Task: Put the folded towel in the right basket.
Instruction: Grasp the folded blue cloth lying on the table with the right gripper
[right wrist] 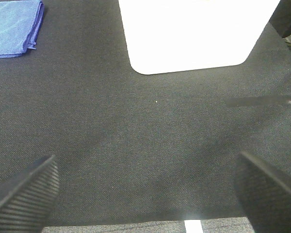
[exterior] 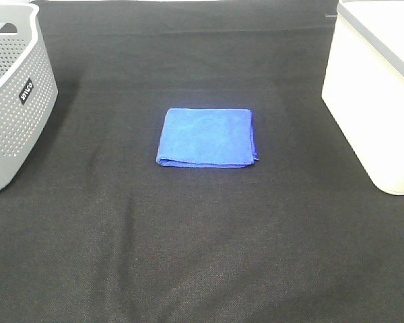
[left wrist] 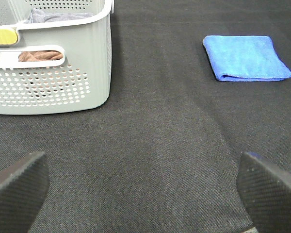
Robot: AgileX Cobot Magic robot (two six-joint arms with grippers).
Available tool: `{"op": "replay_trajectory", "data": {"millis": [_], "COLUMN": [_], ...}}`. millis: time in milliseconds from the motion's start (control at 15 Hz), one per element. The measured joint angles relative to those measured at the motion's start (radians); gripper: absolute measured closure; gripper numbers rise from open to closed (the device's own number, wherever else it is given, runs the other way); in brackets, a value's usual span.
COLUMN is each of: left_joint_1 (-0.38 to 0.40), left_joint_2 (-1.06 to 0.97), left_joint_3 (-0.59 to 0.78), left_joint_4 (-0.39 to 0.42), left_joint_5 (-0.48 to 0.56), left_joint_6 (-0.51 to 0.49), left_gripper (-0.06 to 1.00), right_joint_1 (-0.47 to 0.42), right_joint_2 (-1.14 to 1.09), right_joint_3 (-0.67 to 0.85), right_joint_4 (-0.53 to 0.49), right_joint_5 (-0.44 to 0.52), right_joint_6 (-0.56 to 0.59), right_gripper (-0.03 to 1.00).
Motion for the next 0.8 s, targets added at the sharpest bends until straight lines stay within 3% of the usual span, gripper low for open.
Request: {"op": "replay_trajectory", "data": {"millis": [800], "left_joint_1": [0.000], "left_joint_2": [0.000], "left_joint_3": [0.000], "left_joint_4": [0.000], "left_joint_5": [0.000], "left_joint_6": [0.000], "left_gripper": [-0.03], "right_joint_1": [0.000], "right_joint_2": [0.000], "right_joint_3": [0.000], "right_joint_4": [0.000], "right_joint_5": [0.000], "right_joint_6": [0.000], "right_gripper": [0.02]}}
